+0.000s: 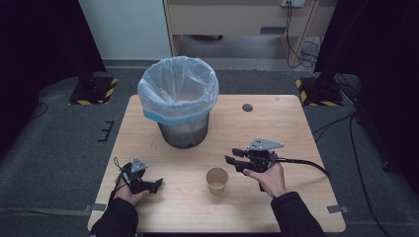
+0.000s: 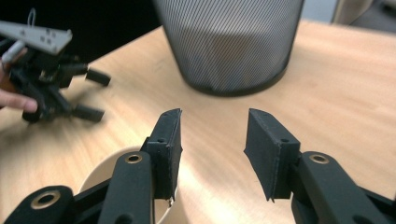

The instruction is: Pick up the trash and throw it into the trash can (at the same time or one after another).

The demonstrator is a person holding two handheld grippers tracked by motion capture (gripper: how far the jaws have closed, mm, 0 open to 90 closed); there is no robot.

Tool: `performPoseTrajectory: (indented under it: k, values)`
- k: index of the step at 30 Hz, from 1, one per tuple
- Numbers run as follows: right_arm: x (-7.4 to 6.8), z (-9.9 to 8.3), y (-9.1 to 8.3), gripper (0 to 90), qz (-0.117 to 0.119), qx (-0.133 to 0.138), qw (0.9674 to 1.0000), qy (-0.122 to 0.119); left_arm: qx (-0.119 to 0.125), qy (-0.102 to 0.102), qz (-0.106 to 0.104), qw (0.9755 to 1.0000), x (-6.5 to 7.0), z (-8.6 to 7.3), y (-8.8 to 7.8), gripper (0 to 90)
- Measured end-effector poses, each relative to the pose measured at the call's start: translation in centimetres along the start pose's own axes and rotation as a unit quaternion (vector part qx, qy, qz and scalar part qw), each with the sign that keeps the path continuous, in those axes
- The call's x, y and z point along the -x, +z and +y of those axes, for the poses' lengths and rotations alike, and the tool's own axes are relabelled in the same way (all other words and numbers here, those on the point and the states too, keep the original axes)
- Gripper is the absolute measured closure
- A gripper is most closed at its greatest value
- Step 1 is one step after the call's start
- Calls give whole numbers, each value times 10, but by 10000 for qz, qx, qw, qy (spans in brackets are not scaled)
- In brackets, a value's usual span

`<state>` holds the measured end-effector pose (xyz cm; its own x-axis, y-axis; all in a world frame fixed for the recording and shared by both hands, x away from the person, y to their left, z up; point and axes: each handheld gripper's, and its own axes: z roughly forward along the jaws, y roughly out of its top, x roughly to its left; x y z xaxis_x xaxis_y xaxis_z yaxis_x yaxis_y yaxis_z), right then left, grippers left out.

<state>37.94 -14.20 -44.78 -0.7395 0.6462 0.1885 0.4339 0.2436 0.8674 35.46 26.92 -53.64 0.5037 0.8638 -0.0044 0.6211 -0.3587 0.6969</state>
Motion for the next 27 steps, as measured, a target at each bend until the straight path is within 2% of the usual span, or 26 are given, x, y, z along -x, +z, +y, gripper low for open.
performPoseTrajectory:
  k: [9, 20, 27]
  values:
    - [-5, -17, 15, 594, 351, -460, 9982, 155, 0, -2, -1, 10000, 0, 0, 0, 0]
    - [-9, -27, 25, 717, 482, -907, 9945, 191, 0, -1, 0, 10000, 0, 0, 0, 0]
    - [-9, -28, 26, 822, 505, -1013, 9934, 194, 0, -1, 0, 10000, 0, 0, 0, 0]
